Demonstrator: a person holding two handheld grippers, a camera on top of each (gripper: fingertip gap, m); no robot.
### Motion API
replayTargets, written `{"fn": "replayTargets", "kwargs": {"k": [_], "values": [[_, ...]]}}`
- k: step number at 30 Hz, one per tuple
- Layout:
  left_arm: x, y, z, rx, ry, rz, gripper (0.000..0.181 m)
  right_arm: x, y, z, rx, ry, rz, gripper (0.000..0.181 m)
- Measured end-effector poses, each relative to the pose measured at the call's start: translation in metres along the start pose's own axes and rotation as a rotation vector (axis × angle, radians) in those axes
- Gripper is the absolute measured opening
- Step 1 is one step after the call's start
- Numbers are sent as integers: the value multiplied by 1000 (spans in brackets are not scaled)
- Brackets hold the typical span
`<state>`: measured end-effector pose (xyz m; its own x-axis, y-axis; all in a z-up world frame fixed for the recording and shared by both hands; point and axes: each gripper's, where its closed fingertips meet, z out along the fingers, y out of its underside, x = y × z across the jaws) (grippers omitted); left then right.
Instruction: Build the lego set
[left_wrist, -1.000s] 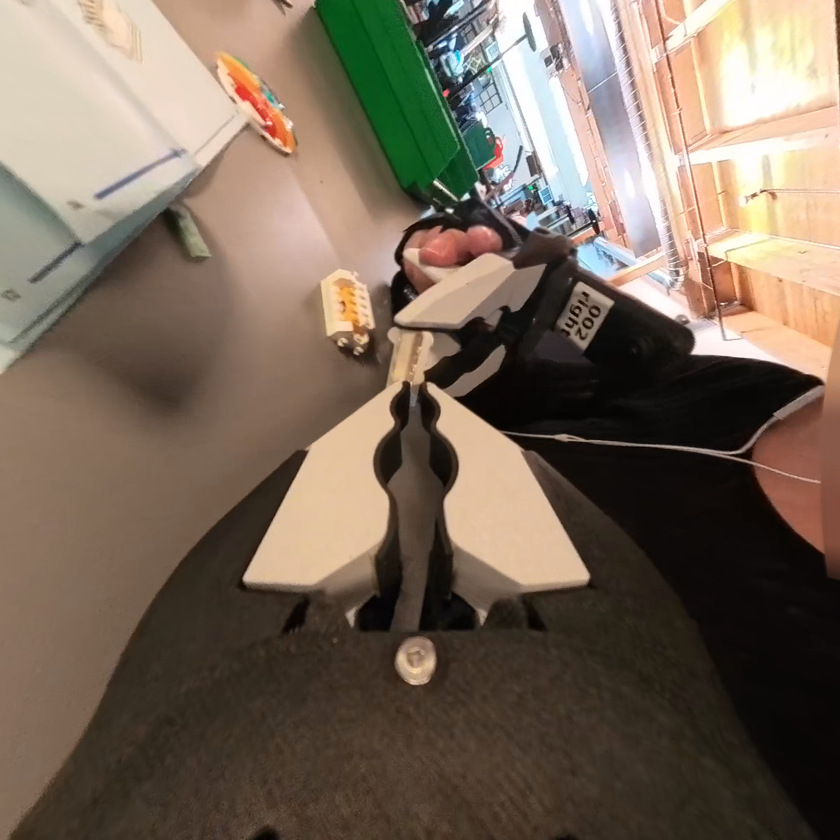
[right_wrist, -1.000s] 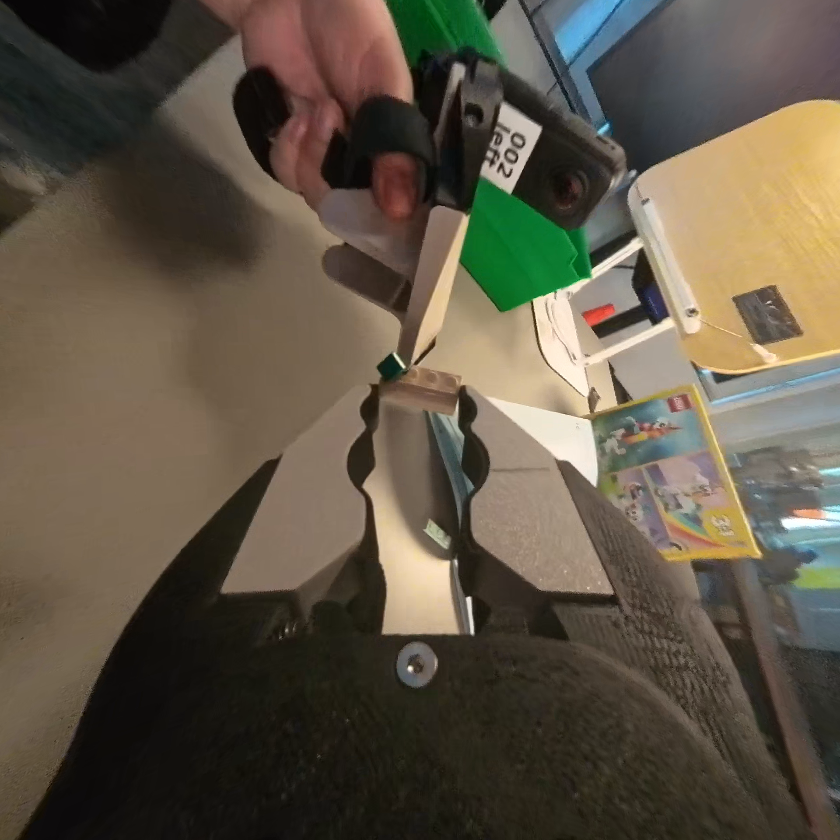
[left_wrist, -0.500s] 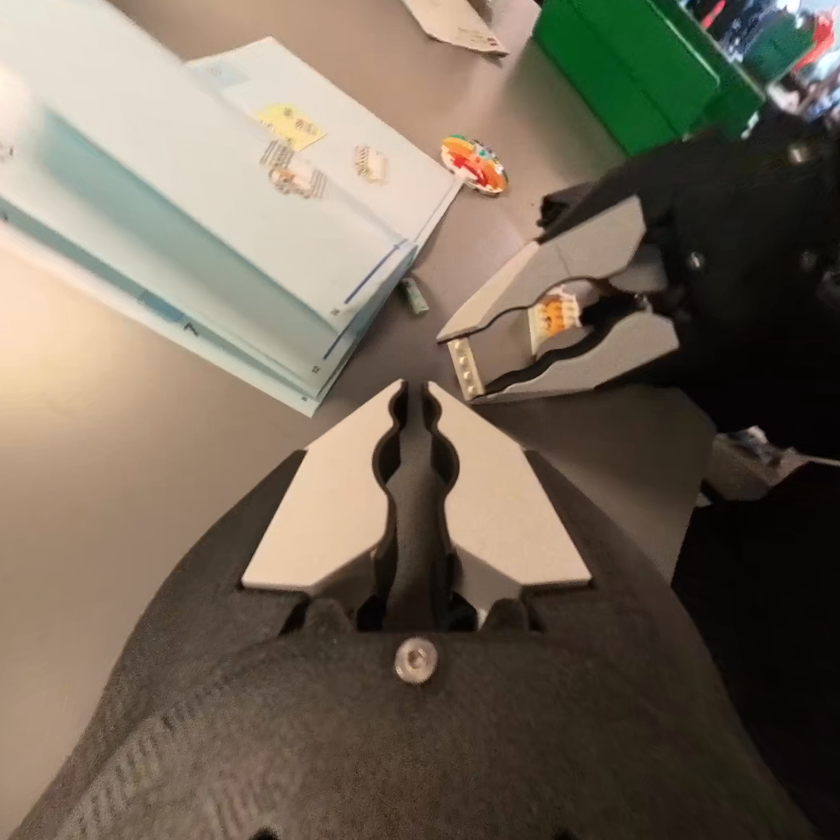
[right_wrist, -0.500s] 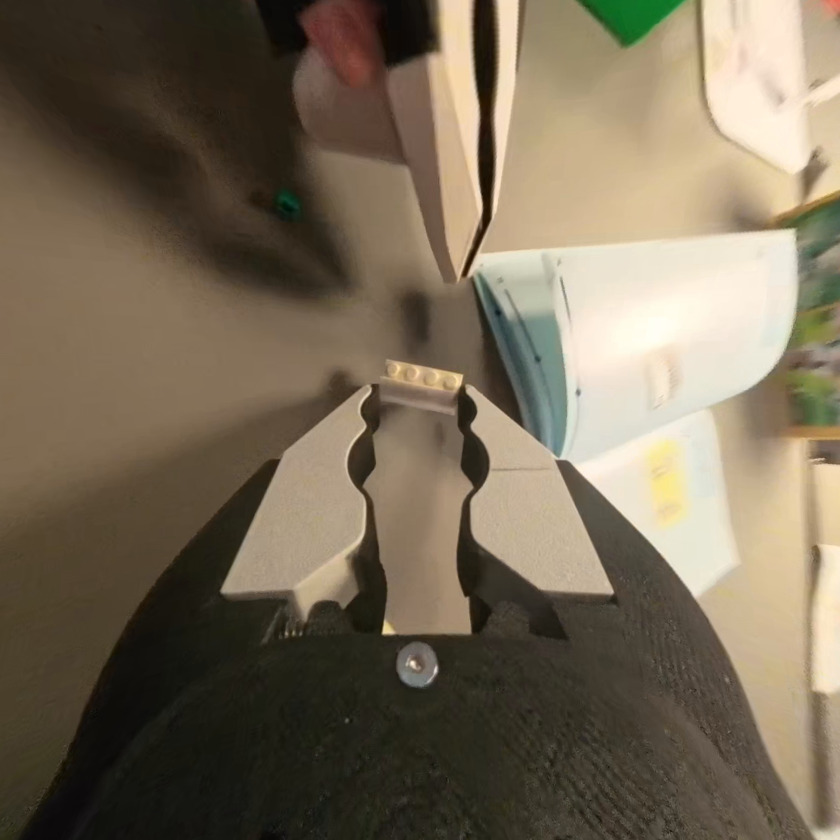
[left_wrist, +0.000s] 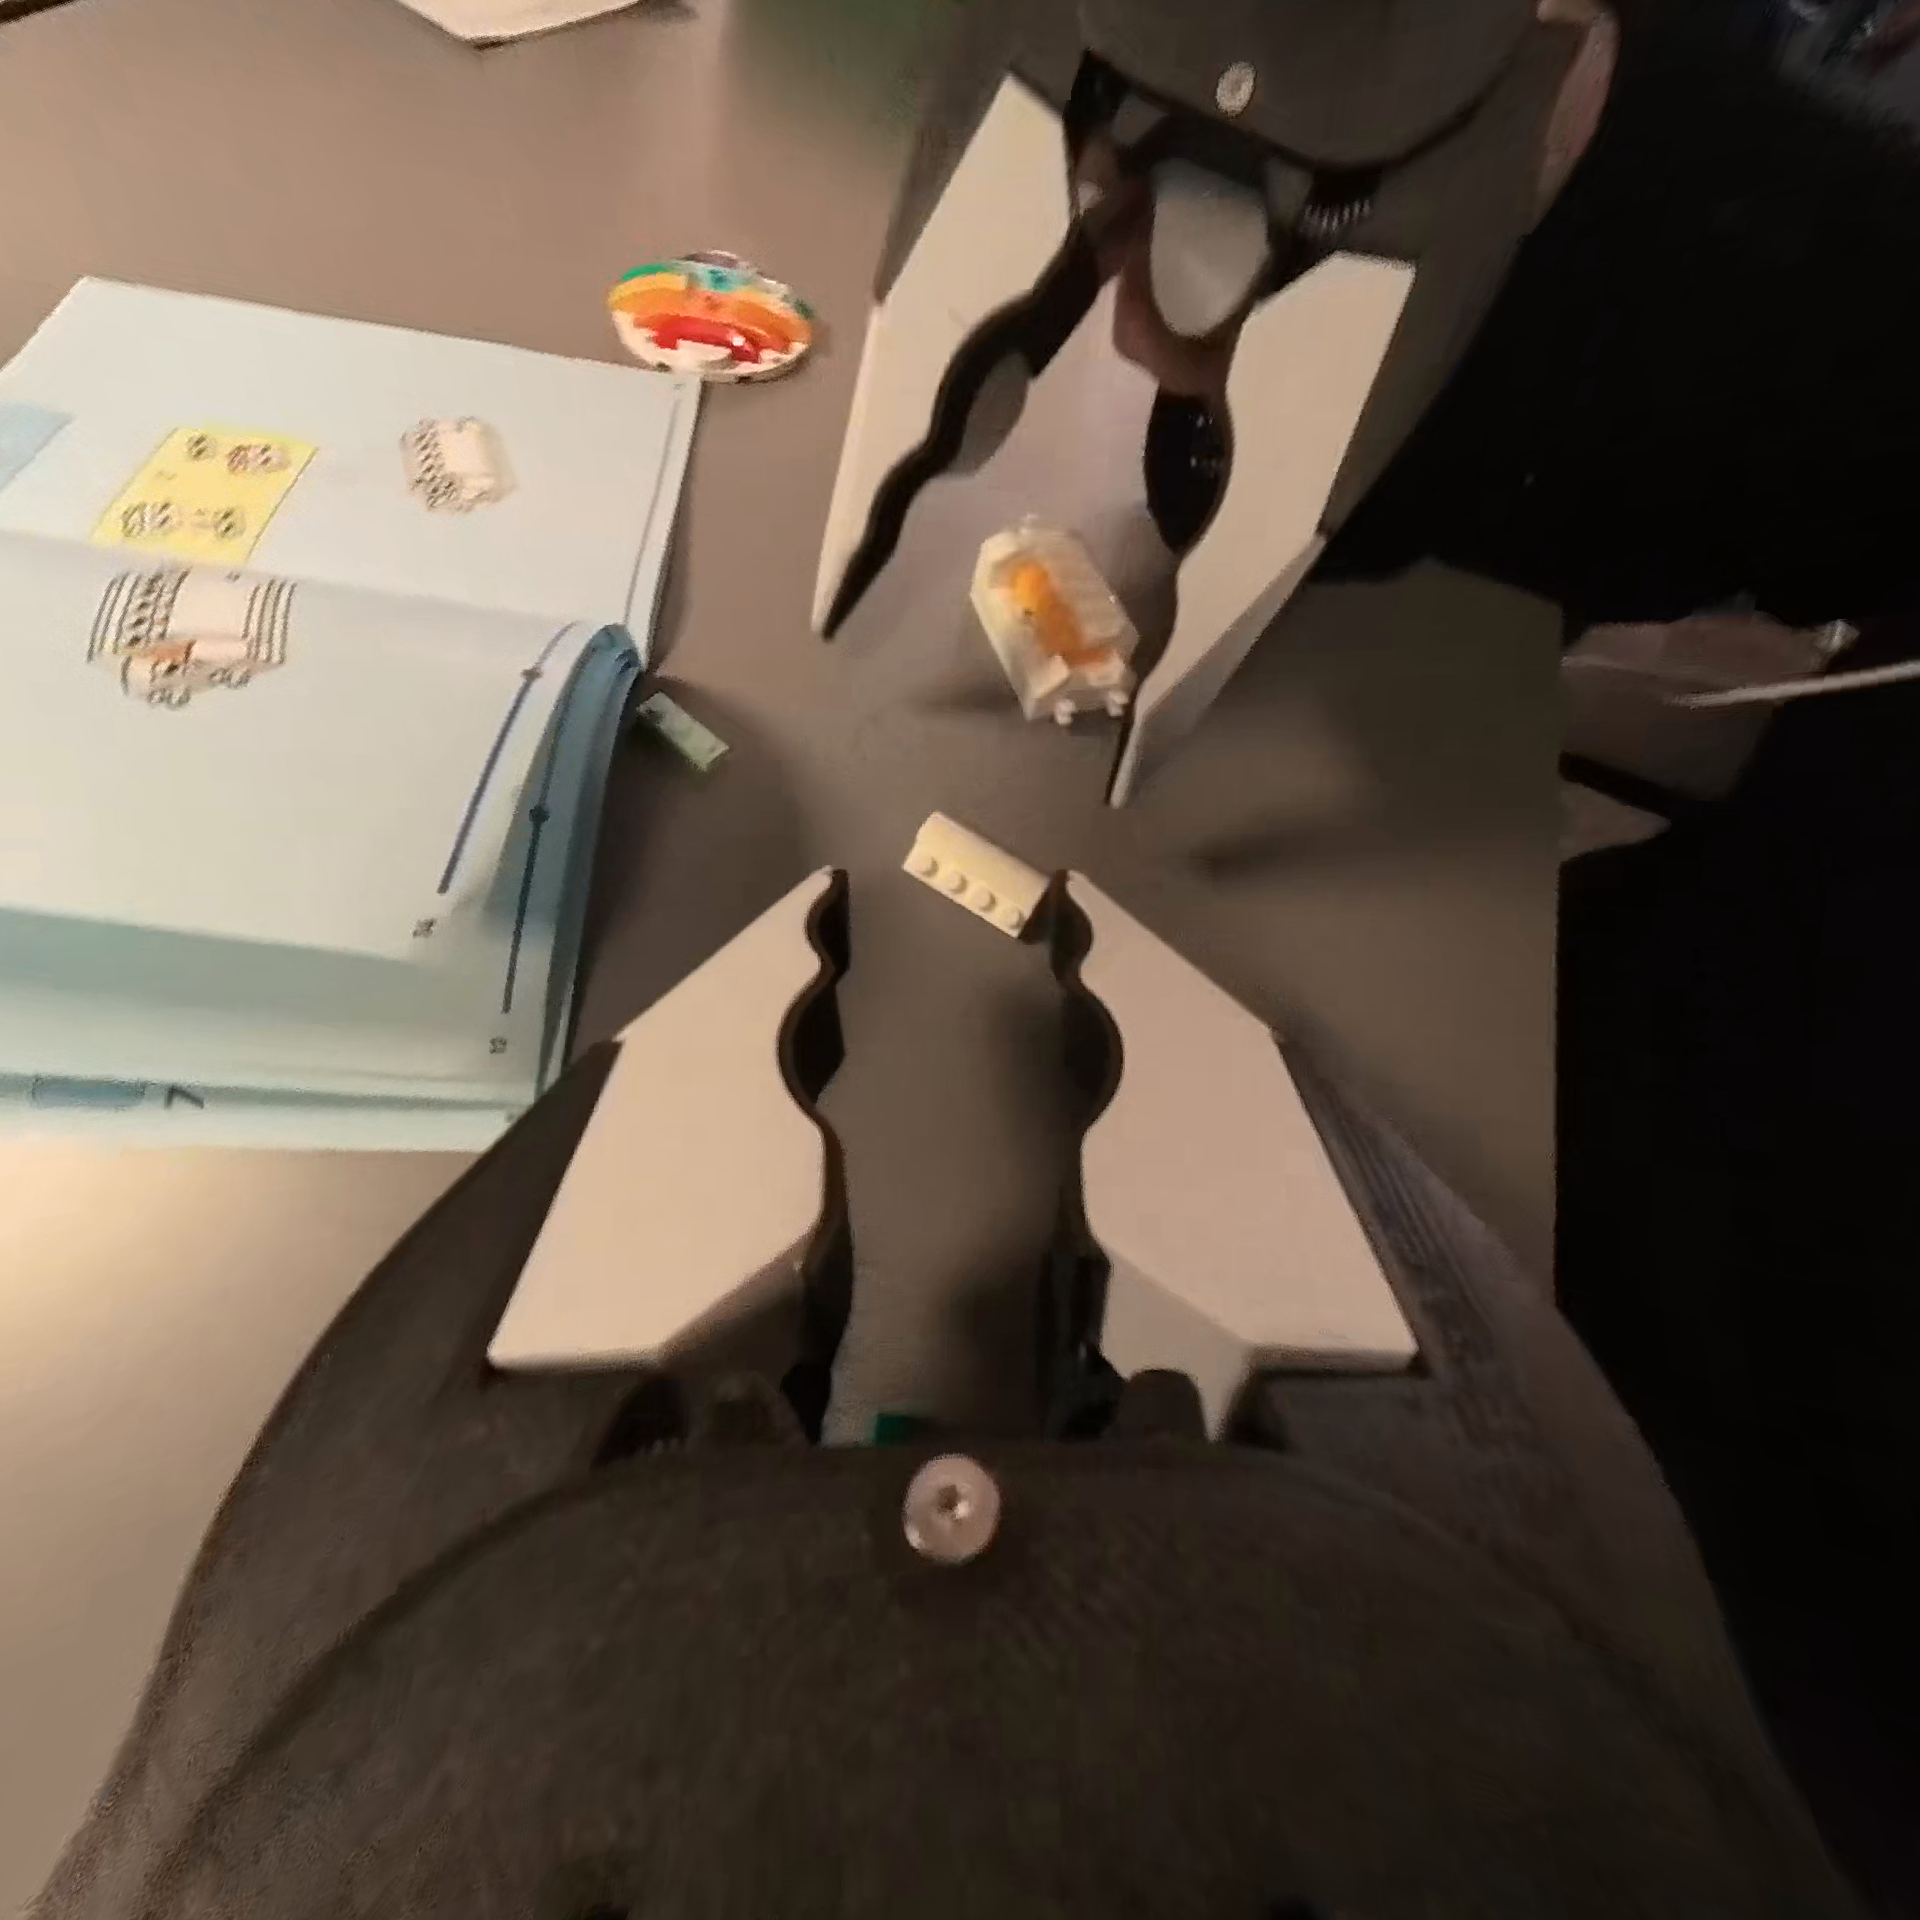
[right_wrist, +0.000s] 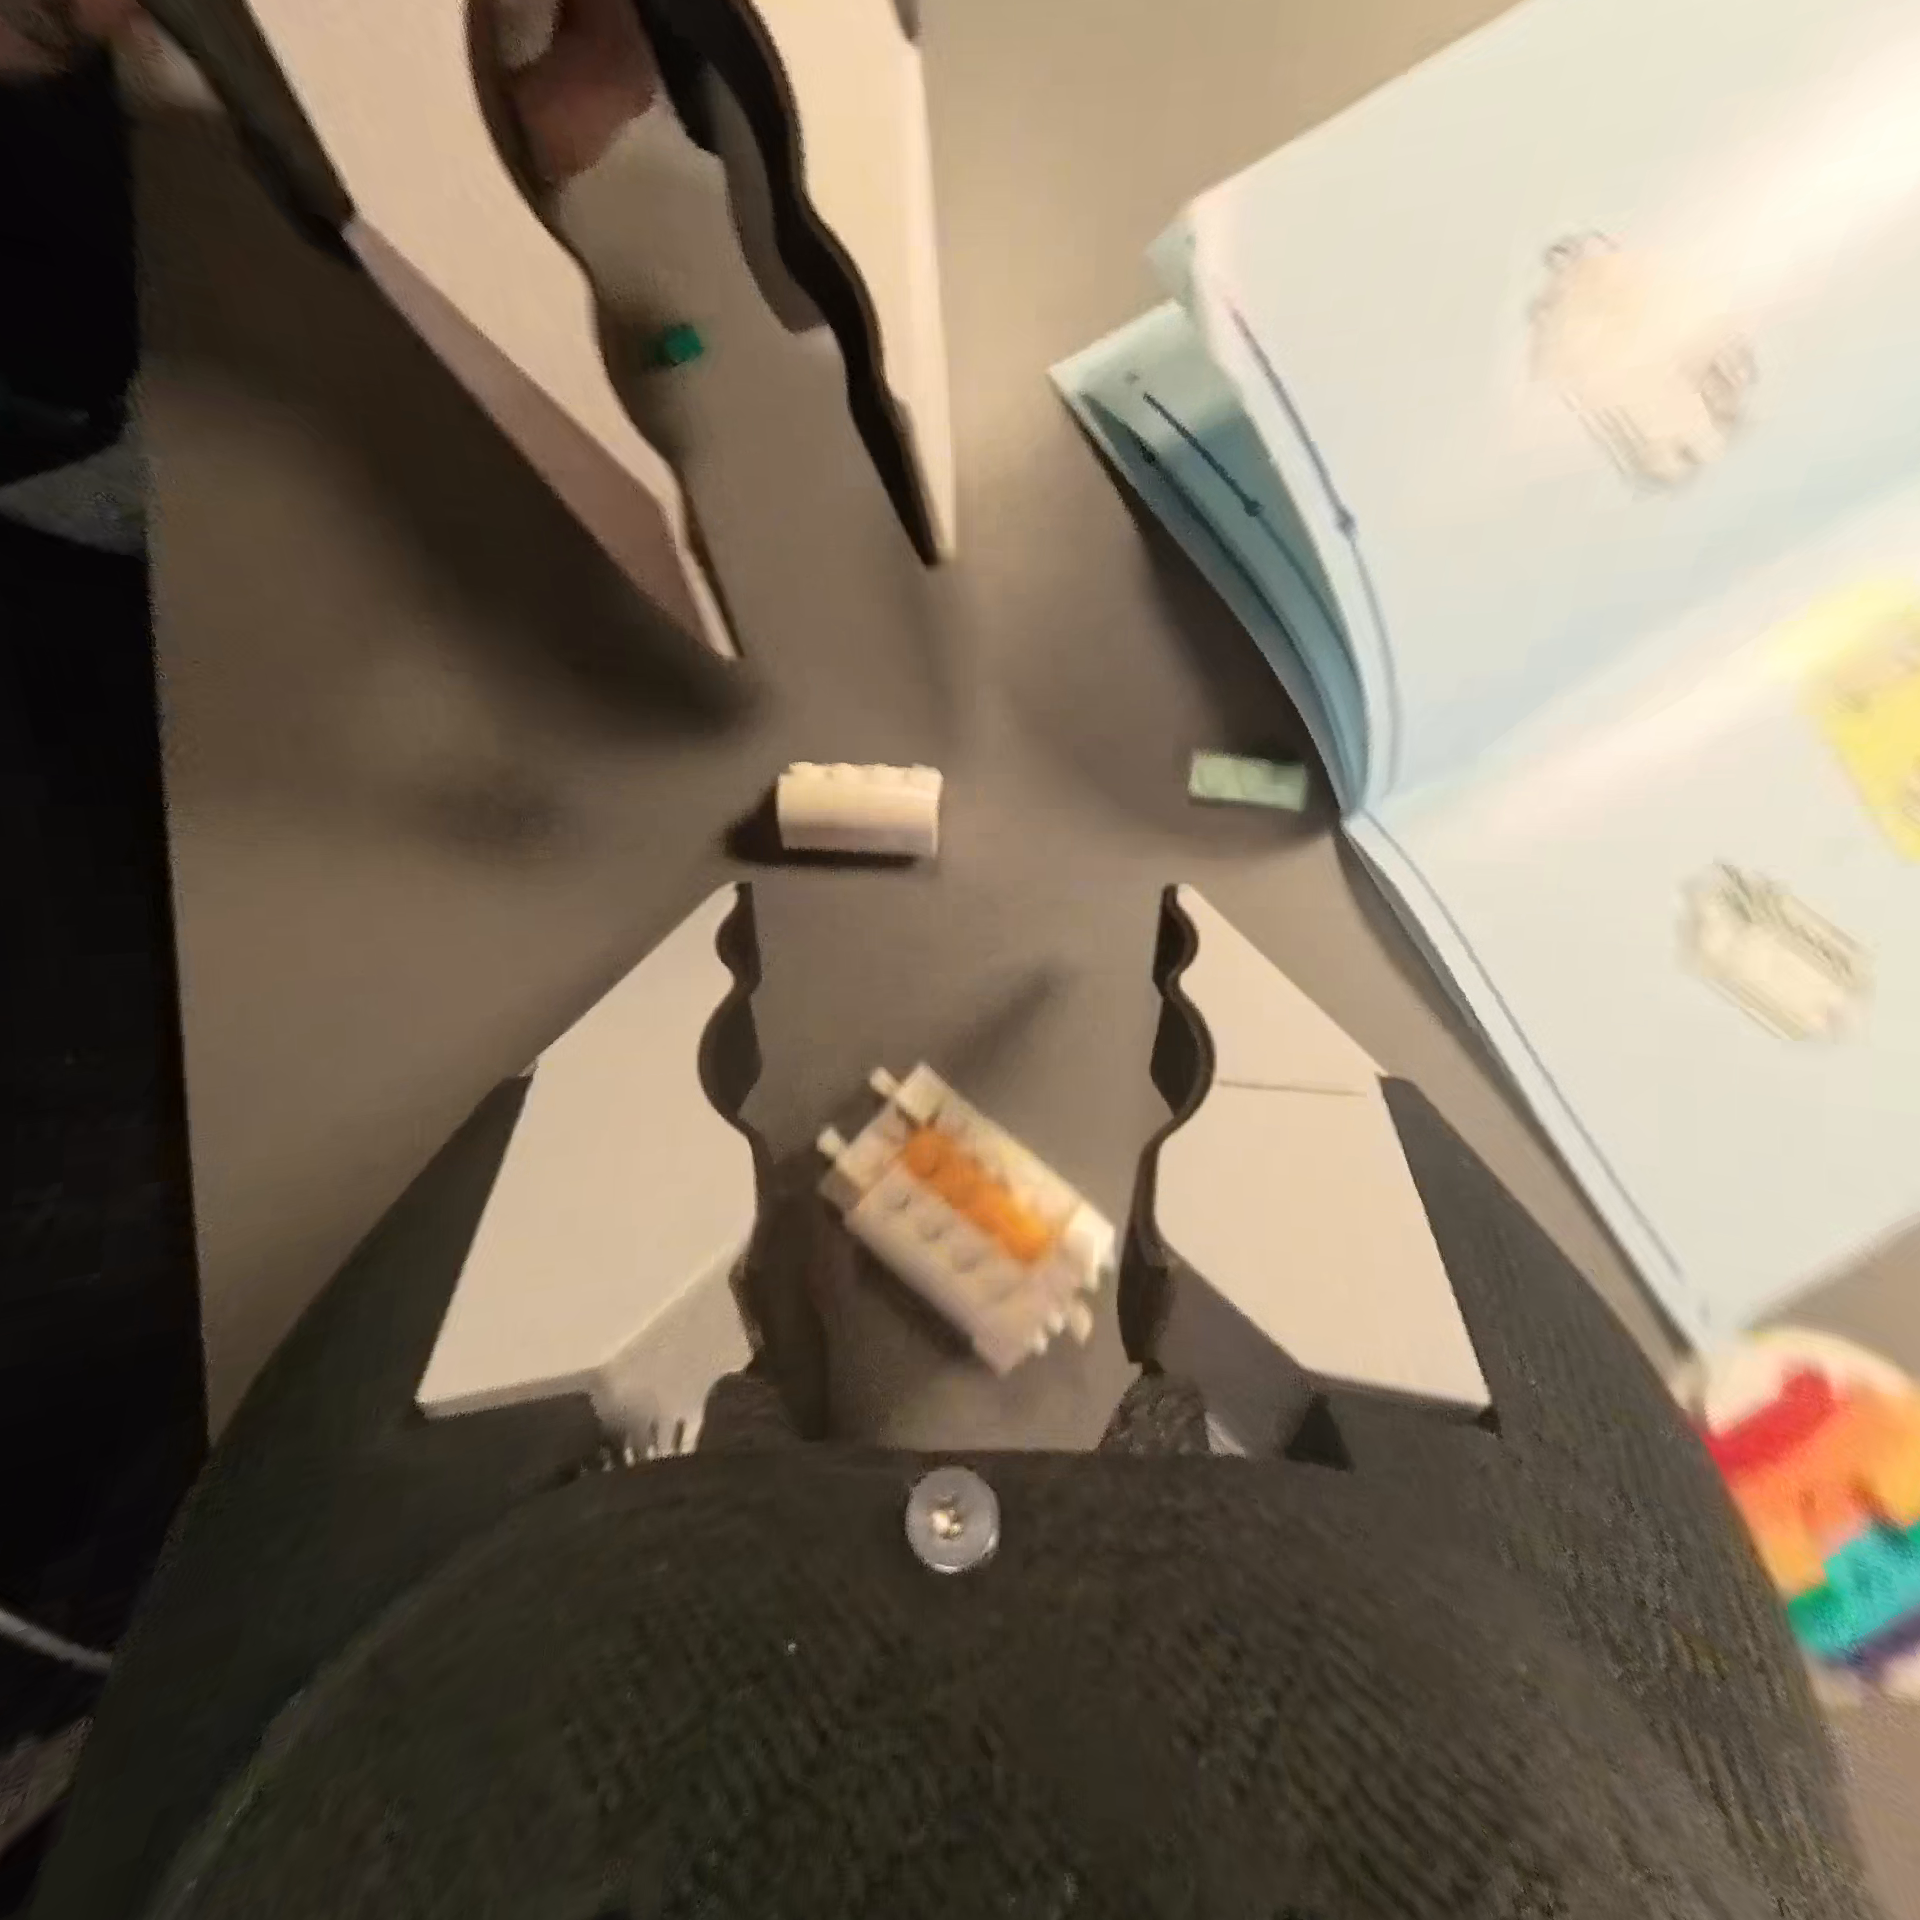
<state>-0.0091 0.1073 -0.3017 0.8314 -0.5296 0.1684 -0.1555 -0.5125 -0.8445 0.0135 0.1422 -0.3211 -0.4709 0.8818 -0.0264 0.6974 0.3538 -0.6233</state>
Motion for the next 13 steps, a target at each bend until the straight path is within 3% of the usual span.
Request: {"fn": "replayTargets", "kwargs": {"k": [1, 6, 13], "values": [[1, 1, 0, -15, 15, 27, 41, 4, 5, -7, 18, 60, 34, 78], [-2, 5, 3, -86, 37, 42, 48, 13, 42, -29, 89, 341, 249, 79], [3, 8, 16, -148, 41, 30, 60, 9, 56, -25, 124, 402, 380, 78]]}}
